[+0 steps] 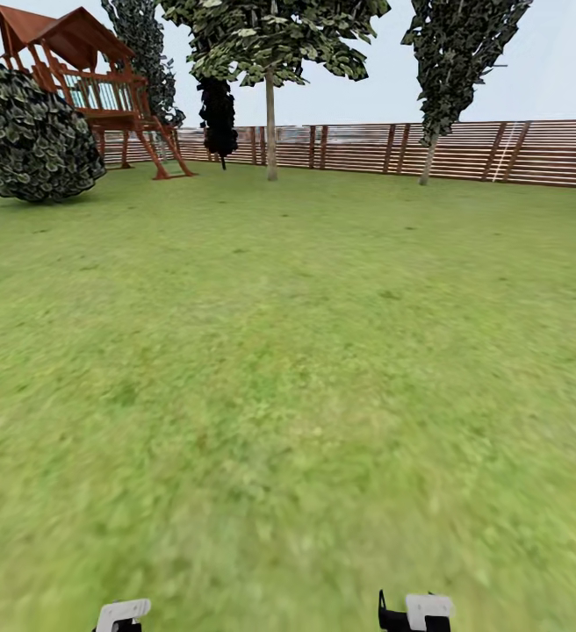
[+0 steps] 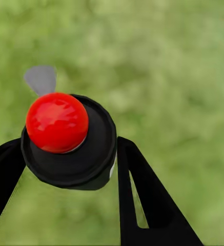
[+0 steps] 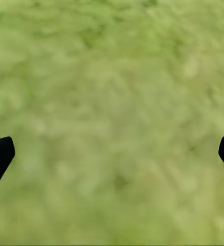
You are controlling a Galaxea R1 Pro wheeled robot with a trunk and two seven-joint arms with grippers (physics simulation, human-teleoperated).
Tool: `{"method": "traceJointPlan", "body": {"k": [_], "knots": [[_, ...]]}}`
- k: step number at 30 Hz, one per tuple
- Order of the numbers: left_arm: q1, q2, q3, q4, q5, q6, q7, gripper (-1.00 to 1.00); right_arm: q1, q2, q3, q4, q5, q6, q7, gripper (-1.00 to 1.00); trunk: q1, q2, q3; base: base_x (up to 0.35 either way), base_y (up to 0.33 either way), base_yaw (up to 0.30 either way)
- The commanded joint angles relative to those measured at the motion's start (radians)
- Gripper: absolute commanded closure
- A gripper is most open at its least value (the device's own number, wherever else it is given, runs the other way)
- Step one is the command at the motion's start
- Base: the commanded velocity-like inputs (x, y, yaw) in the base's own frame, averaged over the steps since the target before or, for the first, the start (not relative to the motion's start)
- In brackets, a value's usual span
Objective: In the garden, pick up the pesticide atomizer on the floor and spray pesticide onto both trees until each tree trunk is fully covered.
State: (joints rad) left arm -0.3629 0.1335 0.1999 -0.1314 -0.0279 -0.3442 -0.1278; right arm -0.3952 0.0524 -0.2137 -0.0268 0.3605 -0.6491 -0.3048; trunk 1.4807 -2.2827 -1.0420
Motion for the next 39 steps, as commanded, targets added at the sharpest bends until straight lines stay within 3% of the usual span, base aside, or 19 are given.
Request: {"method": "traceJointPlan", "body": {"k": [1,39], "knots": [[-0.001,0.0,0.009,0.001,-0.002,-0.003,-0.007,1.0,-0.001,0.0,-0.006,0.001,0.011,-0.001,-0.007,-1.0,0.0,0.0,-0.001,0.337,0.0,0.0],[-0.001,0.001,0.009,0.001,-0.001,-0.002,-0.007,1.0,-0.001,0.0,-0.006,0.001,0.011,-0.001,-0.007,-1.0,0.0,0.0,-0.001,0.338,0.0,0.0]]}}
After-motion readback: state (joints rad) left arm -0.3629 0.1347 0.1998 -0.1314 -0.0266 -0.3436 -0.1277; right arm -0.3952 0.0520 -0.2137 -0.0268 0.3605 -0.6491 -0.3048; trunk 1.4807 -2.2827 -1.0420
